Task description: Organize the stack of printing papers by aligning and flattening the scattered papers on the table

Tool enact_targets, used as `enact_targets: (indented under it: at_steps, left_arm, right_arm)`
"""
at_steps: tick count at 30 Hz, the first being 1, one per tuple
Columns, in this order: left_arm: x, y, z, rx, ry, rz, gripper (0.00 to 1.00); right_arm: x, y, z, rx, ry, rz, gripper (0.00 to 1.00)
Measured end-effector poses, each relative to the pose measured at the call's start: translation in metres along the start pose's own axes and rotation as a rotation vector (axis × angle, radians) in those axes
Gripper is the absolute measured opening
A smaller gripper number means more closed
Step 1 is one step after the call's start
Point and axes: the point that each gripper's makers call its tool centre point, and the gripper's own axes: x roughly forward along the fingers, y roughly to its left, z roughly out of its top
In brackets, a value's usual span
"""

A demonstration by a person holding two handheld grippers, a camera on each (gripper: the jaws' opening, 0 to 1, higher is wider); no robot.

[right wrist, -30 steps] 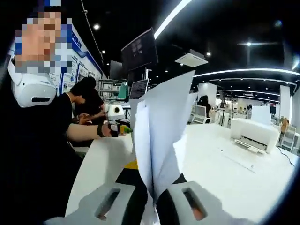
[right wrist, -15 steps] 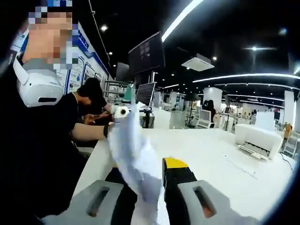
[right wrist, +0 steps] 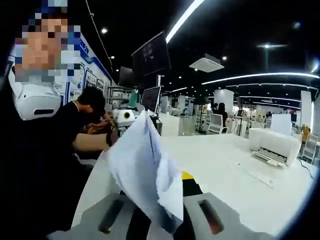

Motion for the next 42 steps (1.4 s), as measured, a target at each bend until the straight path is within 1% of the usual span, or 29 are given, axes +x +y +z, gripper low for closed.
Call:
enact_targets:
  at_steps: [3,4,5,7,8,9,11,12,14,16,18,19,22,23,25,29,33,36,39,42]
  left_arm:
    - [0.003,-0.008,0.012,0.011,-0.021,-0.029,0.19]
    - [0.004,-0.011,0.012,0.014,-0.013,-0.040,0.19]
    - [0.003,-0.013,0.007,0.020,0.011,-0.049,0.20]
    - [0.001,-0.015,-0.009,0.028,0.064,-0.061,0.21]
    - [0.001,-0.013,-0.019,0.023,0.099,-0.047,0.22]
    - [0.000,-0.012,-0.022,0.024,0.106,-0.041,0.22]
    - [0.002,-0.007,-0.027,0.020,0.104,-0.015,0.21]
    - [0.002,-0.006,-0.025,0.015,0.093,-0.008,0.21]
    - [0.004,-0.006,-0.016,0.008,0.057,-0.008,0.20]
    - [0.006,-0.007,-0.005,0.000,0.022,-0.015,0.20]
    - [0.009,-0.008,0.001,0.007,0.012,-0.013,0.19]
    - [0.011,-0.010,0.002,0.024,0.018,-0.021,0.18]
    - [0.014,-0.013,-0.008,0.027,0.046,-0.030,0.17]
    - [0.014,-0.013,-0.012,0.027,0.055,-0.031,0.17]
    - [0.013,-0.012,-0.015,0.030,0.063,-0.023,0.17]
    - [0.012,-0.010,-0.014,0.030,0.067,-0.012,0.17]
    - [0.011,-0.008,-0.013,0.038,0.071,-0.006,0.17]
    - [0.010,-0.006,-0.013,0.028,0.066,-0.002,0.17]
    - [0.012,-0.006,-0.012,0.020,0.059,-0.001,0.17]
    - [0.015,-0.009,-0.011,0.022,0.057,-0.001,0.17]
  right_arm:
    - [0.000,0.000,0.008,-0.011,-0.020,0.011,0.00]
    - [0.000,0.001,0.009,-0.008,-0.028,0.017,0.01]
    - [0.001,0.001,0.007,-0.003,-0.025,0.020,0.06]
    - [0.001,0.000,-0.007,0.039,0.015,0.027,0.15]
    - [0.001,0.001,-0.016,0.070,0.037,0.032,0.19]
    - [0.001,0.001,-0.018,0.075,0.042,0.033,0.19]
    - [0.000,-0.006,-0.033,0.073,0.063,0.001,0.19]
    - [-0.001,-0.008,-0.035,0.071,0.066,-0.015,0.19]
    - [-0.004,-0.011,-0.033,0.078,0.049,-0.030,0.14]
    - [-0.006,-0.014,-0.027,0.081,0.019,-0.043,0.12]
    - [-0.006,-0.016,-0.022,0.086,0.005,-0.058,0.11]
    - [-0.004,-0.015,-0.022,0.080,0.010,-0.055,0.09]
    - [-0.001,-0.015,-0.029,0.071,0.037,-0.058,0.08]
    - [-0.001,-0.015,-0.033,0.067,0.050,-0.062,0.09]
    - [-0.005,-0.017,-0.036,0.070,0.050,-0.072,0.13]
    - [-0.018,-0.024,-0.033,0.128,0.021,-0.089,0.16]
    - [-0.037,-0.030,-0.027,0.138,-0.008,-0.128,0.17]
    - [-0.043,-0.029,-0.025,0.144,-0.003,-0.144,0.17]
    - [-0.042,-0.031,-0.023,0.177,-0.004,-0.189,0.20]
    - [-0.038,-0.034,-0.023,0.177,0.005,-0.245,0.21]
